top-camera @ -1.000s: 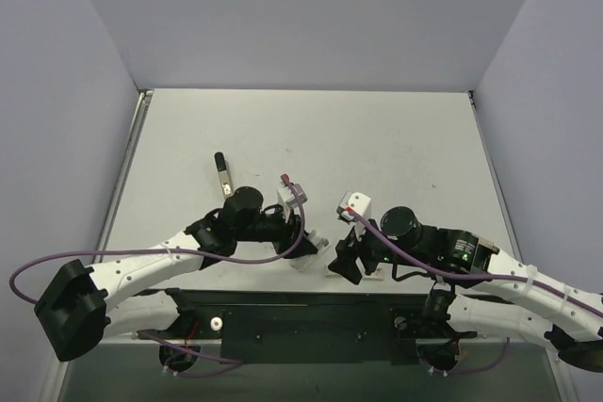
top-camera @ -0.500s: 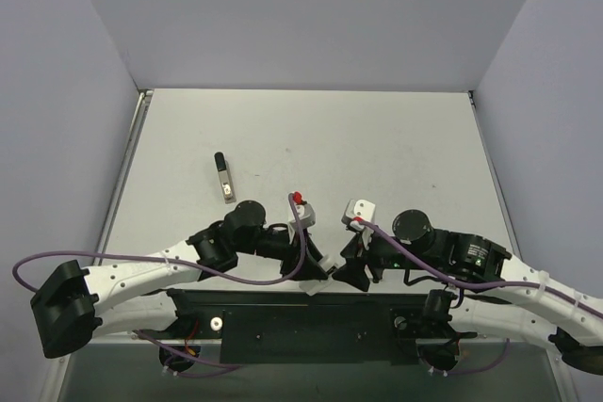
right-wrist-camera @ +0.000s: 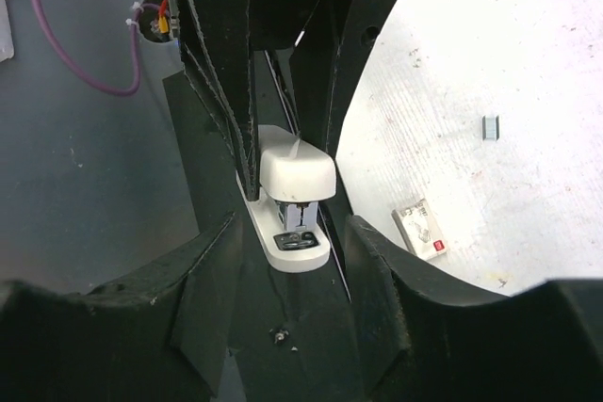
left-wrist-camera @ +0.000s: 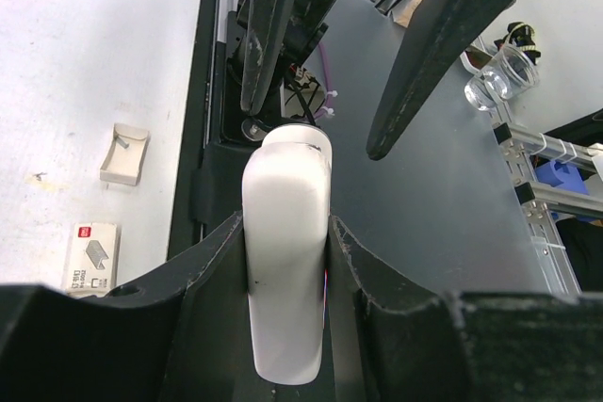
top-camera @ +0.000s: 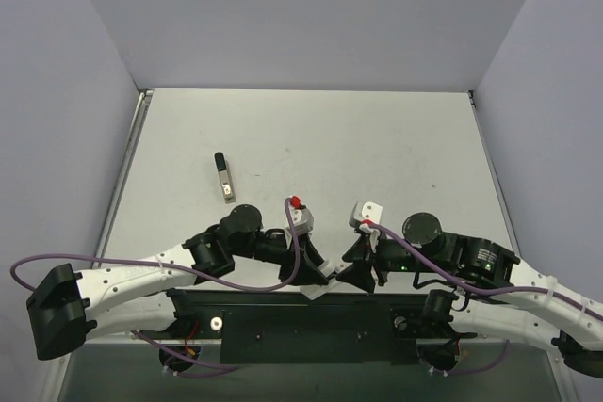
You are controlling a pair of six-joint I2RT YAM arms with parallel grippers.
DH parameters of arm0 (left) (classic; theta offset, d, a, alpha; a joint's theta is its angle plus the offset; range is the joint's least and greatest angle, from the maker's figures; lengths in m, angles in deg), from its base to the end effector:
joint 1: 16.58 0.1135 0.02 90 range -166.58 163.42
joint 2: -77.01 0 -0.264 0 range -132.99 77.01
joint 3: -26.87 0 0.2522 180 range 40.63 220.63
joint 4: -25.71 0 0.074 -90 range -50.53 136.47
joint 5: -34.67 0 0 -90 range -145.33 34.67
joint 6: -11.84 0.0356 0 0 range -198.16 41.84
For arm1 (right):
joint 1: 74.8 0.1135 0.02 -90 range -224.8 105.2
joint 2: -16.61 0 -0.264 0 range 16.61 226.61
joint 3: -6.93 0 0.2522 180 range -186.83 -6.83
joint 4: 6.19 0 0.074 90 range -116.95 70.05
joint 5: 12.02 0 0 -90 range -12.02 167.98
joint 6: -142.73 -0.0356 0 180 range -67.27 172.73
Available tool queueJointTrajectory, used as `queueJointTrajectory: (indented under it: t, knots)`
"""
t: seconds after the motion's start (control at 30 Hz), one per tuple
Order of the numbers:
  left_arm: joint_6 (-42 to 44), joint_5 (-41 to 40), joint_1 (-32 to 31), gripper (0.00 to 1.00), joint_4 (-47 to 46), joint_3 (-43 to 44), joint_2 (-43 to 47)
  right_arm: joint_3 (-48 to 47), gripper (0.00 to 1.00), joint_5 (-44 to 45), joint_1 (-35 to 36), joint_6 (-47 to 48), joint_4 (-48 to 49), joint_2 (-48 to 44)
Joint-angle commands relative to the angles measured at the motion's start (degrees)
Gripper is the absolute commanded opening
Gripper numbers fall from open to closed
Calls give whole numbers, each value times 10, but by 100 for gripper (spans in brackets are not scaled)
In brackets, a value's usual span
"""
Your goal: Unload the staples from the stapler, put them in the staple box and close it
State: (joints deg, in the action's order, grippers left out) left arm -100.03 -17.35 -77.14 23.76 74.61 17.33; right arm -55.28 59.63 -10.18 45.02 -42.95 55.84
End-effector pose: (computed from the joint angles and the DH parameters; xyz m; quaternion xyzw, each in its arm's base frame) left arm 0.0959 -0.2145 0.2715 0.4373 0.6141 -0.5880 0.2930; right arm 0.0552 0.1425 0.3532 -0.4566 0.6360 0.4608 0.4178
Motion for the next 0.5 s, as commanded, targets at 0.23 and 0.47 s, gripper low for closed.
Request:
queueJointTrajectory:
  t: [0.23, 0.47]
  knots:
    - [2, -9, -20, 0, -53, 14, 11, 8, 29, -30, 10, -9, 37, 20]
    - [7, -22, -20, 0, -46, 15, 29, 12, 26, -51, 13, -12, 37, 21]
